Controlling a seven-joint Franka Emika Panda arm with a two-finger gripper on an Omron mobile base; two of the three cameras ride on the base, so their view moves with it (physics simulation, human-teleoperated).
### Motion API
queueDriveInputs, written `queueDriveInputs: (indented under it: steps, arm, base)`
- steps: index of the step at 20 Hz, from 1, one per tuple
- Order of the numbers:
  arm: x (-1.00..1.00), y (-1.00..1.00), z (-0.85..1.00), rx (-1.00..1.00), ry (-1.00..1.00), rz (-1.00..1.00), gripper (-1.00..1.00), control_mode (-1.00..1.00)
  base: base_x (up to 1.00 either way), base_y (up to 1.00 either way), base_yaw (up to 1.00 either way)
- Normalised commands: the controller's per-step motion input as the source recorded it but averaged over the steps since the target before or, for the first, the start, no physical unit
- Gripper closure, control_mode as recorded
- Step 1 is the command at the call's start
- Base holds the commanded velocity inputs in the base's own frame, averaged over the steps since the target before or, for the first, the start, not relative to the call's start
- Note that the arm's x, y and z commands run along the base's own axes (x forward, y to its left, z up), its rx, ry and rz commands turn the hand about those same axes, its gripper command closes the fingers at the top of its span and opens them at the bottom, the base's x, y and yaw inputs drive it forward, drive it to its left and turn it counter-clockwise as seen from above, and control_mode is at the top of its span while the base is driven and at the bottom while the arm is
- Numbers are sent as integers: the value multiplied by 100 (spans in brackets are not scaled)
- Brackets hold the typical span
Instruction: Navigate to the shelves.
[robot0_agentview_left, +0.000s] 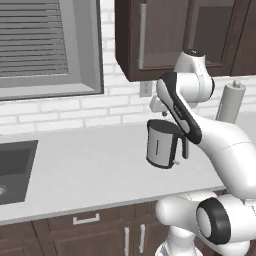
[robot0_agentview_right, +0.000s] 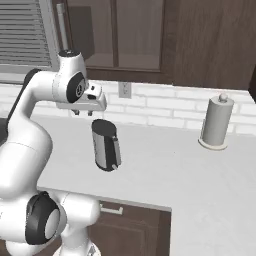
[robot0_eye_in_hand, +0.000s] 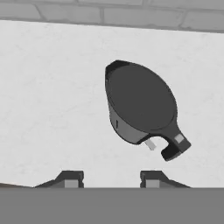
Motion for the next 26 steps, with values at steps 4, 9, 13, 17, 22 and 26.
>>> queueDriveInputs:
  steps: [4, 9, 13, 17, 22, 26]
  arm:
    - [0, 0, 0, 0, 0, 0, -100, 100]
    - [0, 0, 0, 0, 0, 0, -100, 100]
    - [0, 0, 0, 0, 0, 0, -100, 100]
    - [0, 0, 0, 0, 0, 0, -100, 100]
    - [0, 0, 0, 0, 0, 0, -100, 100]
    - [0, 0, 0, 0, 0, 0, -100, 100]
  base:
    - [-21, 0, 0]
    - [-53, 17, 7]
    - [-36, 66, 32]
    - [-7, 90, 49]
    - [0, 95, 62]
    - [1, 94, 68]
